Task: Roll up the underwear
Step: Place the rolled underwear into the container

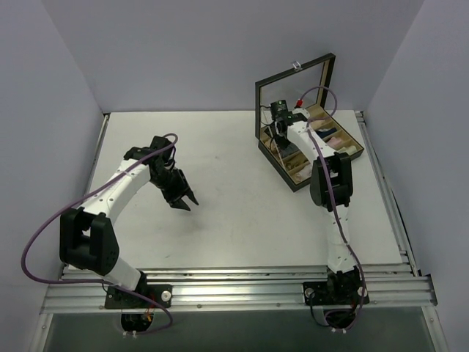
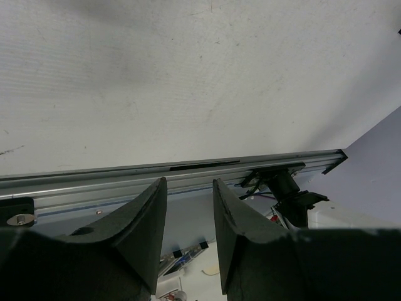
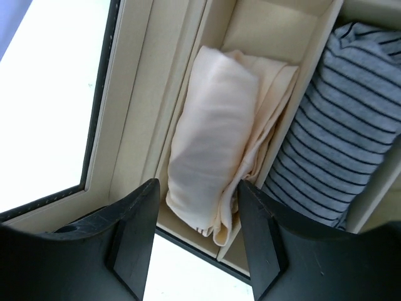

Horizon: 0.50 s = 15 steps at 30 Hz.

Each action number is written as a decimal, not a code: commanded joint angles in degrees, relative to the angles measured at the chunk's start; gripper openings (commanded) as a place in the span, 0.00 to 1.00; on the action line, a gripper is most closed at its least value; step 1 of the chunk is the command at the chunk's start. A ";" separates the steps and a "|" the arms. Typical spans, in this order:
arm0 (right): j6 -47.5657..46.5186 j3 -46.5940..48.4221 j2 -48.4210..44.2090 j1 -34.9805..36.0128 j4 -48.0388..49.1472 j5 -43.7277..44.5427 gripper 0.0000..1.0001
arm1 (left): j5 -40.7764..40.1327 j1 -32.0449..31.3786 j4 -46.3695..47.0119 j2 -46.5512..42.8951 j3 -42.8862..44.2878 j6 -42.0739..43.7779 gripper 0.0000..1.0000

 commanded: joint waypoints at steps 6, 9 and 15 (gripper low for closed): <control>-4.55 -10.18 -9.11 -2.45 5.74 -0.35 0.50 | 0.14 -0.89 0.76 -1.78 2.31 -0.44 0.43; -4.90 -11.42 -9.47 -3.41 7.67 -2.28 0.50 | 0.06 -0.98 0.68 -1.61 2.39 -0.44 0.43; -7.36 -11.69 -8.85 -4.38 11.71 -4.66 0.26 | -0.12 -1.16 0.50 -0.99 2.57 -0.44 0.43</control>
